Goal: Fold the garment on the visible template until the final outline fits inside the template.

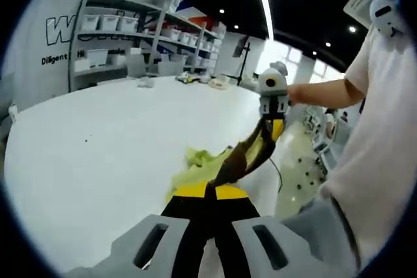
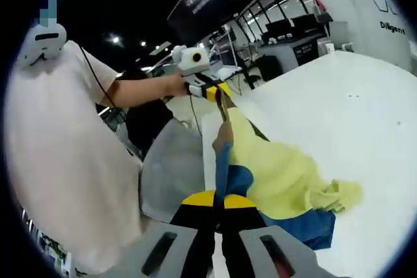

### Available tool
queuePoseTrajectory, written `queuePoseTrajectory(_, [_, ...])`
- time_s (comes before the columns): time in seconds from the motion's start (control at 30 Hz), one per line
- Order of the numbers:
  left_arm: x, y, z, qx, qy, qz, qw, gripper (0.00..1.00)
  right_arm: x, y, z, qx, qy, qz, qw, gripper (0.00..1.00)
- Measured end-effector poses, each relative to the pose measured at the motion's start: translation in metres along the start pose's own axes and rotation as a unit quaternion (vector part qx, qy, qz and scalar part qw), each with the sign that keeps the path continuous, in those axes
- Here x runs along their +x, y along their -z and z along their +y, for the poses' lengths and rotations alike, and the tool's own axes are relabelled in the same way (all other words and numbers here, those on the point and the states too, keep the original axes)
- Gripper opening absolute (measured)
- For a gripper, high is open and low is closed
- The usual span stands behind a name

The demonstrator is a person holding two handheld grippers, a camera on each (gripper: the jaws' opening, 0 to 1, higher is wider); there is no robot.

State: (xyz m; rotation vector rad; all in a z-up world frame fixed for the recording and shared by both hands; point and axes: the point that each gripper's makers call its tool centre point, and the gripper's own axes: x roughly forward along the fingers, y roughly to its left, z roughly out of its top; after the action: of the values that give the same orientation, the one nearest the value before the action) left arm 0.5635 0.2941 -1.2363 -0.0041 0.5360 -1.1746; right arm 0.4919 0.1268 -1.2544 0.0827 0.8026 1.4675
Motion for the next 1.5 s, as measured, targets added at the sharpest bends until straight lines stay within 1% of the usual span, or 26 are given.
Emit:
queuePoseTrajectory(0.07, [-0.003, -0.012, 0.006, -0.008, 0.001, -0.015, 0.9998, 0.01, -0.005, -0.009, -0.006, -0.006, -0.001, -0.01, 0.9999, 0.0])
queuePoseTrajectory(0.1, [-0.003, -0.019, 0.011, -0.009, -0.003, -0.024, 0.9997, 0.01, -0.008, -0.017, -0.016, -0.009, 0.013, -0.021, 0.9997, 0.0])
queuePoseTrajectory(0.23, [0.003, -0.035, 0.027, 0.001, -0.022, -0.024, 0.9995, 0.01, -0.014, -0.038, -0.038, -0.012, 0.028, -0.039, 0.9988, 0.0])
queuePoseTrajectory(0.27, [0.006, -0.04, 0.032, 0.003, -0.025, -0.027, 0.9993, 0.01, -0.016, -0.044, -0.051, -0.021, 0.046, -0.041, 0.9979, 0.0])
queuePoseTrajectory(0.3, [0.007, -0.044, 0.036, 0.005, -0.029, -0.03, 0.9991, 0.01, -0.016, -0.047, -0.055, -0.016, 0.047, -0.041, 0.9979, 0.0])
queuePoseTrajectory(0.33, [0.01, -0.048, 0.041, 0.007, -0.033, -0.031, 0.999, 0.01, -0.017, -0.053, -0.064, -0.025, 0.059, -0.047, 0.9968, 0.0])
queuePoseTrajectory(0.37, [0.012, -0.051, 0.045, 0.008, -0.036, -0.032, 0.9988, 0.01, -0.019, -0.059, -0.073, -0.036, 0.077, -0.052, 0.995, 0.0])
queuePoseTrajectory(0.43, [0.017, -0.057, 0.056, 0.009, -0.041, -0.034, 0.9985, 0.01, -0.021, -0.065, -0.082, -0.027, 0.077, -0.053, 0.9953, 0.0])
queuePoseTrajectory(0.5, [0.022, -0.062, 0.066, 0.012, -0.046, -0.033, 0.9983, 0.01, -0.025, -0.072, -0.098, -0.036, 0.104, -0.054, 0.9925, 0.0])
queuePoseTrajectory(0.53, [0.024, -0.063, 0.07, 0.012, -0.046, -0.033, 0.9983, 0.01, -0.025, -0.073, -0.102, -0.037, 0.106, -0.052, 0.9923, 0.0])
queuePoseTrajectory(0.57, [0.027, -0.065, 0.076, 0.014, -0.049, -0.03, 0.9982, 0.01, -0.028, -0.077, -0.113, -0.046, 0.127, -0.052, 0.9895, 0.0])
queuePoseTrajectory(0.67, [0.035, -0.067, 0.089, 0.017, -0.056, -0.025, 0.998, 0.01, -0.032, -0.083, -0.134, -0.046, 0.152, -0.052, 0.9859, 0.0])
queuePoseTrajectory(0.77, [0.043, -0.069, 0.108, 0.014, -0.071, -0.022, 0.9971, 0.01, -0.034, -0.086, -0.152, -0.046, 0.173, -0.051, 0.9825, 0.0])
queuePoseTrajectory(0.8, [0.048, -0.069, 0.115, 0.012, -0.077, -0.021, 0.9968, 0.01, -0.038, -0.088, -0.171, -0.053, 0.211, -0.049, 0.9747, 0.0])
queuePoseTrajectory(0.87, [0.057, -0.067, 0.127, 0.01, -0.085, -0.015, 0.9962, 0.01, -0.036, -0.088, -0.18, -0.051, 0.215, -0.047, 0.9742, 0.0])
queuePoseTrajectory(0.9, [0.06, -0.066, 0.132, 0.007, -0.088, -0.013, 0.996, 0.01, -0.037, -0.088, -0.189, -0.049, 0.232, -0.045, 0.9705, 0.0])
queuePoseTrajectory(0.93, [0.065, -0.064, 0.139, 0.006, -0.097, -0.01, 0.9953, 0.01, -0.039, -0.085, -0.201, -0.056, 0.25, -0.03, 0.9662, 0.0])
queuePoseTrajectory(0.97, [0.068, -0.063, 0.144, 0.006, -0.102, -0.008, 0.9947, 0.01, -0.036, -0.084, -0.205, -0.054, 0.248, -0.027, 0.9668, 0.0])
queuePoseTrajectory(1.0, [0.073, -0.06, 0.152, 0.0, -0.11, -0.001, 0.9939, 0.01, -0.036, -0.083, -0.215, -0.05, 0.264, -0.024, 0.963, 0.0])
queuePoseTrajectory(1.03, [0.077, -0.059, 0.157, -0.002, -0.113, -0.001, 0.9936, 0.01, -0.038, -0.083, -0.225, -0.057, 0.284, -0.019, 0.9569, 0.0])
queuePoseTrajectory(1.1, [0.084, -0.053, 0.171, -0.009, -0.125, 0.006, 0.992, 0.01, -0.036, -0.083, -0.238, -0.047, 0.297, -0.022, 0.9534, 0.0])
queuePoseTrajectory(1.2, [0.095, -0.042, 0.192, -0.025, -0.143, 0.019, 0.9892, 0.01, -0.037, -0.078, -0.264, -0.046, 0.335, -0.009, 0.9411, 0.0])
queuePoseTrajectory(1.23, [0.098, -0.039, 0.197, -0.033, -0.146, 0.021, 0.9885, 0.01, -0.036, -0.076, -0.274, -0.053, 0.349, 0.001, 0.9356, 0.0])
queuePoseTrajectory(1.33, [0.109, -0.028, 0.211, -0.048, -0.161, 0.031, 0.9854, 0.01, -0.03, -0.07, -0.292, -0.042, 0.365, 0.006, 0.9301, 0.0])
queuePoseTrajectory(1.43, [0.121, -0.018, 0.224, -0.06, -0.171, 0.037, 0.9827, 0.01, -0.029, -0.062, -0.311, -0.034, 0.389, 0.016, 0.9205, 0.0])
queuePoseTrajectory(1.5, [0.126, -0.014, 0.23, -0.067, -0.179, 0.04, 0.9808, 0.01, -0.026, -0.055, -0.322, -0.036, 0.4, 0.031, 0.9155, 0.0])
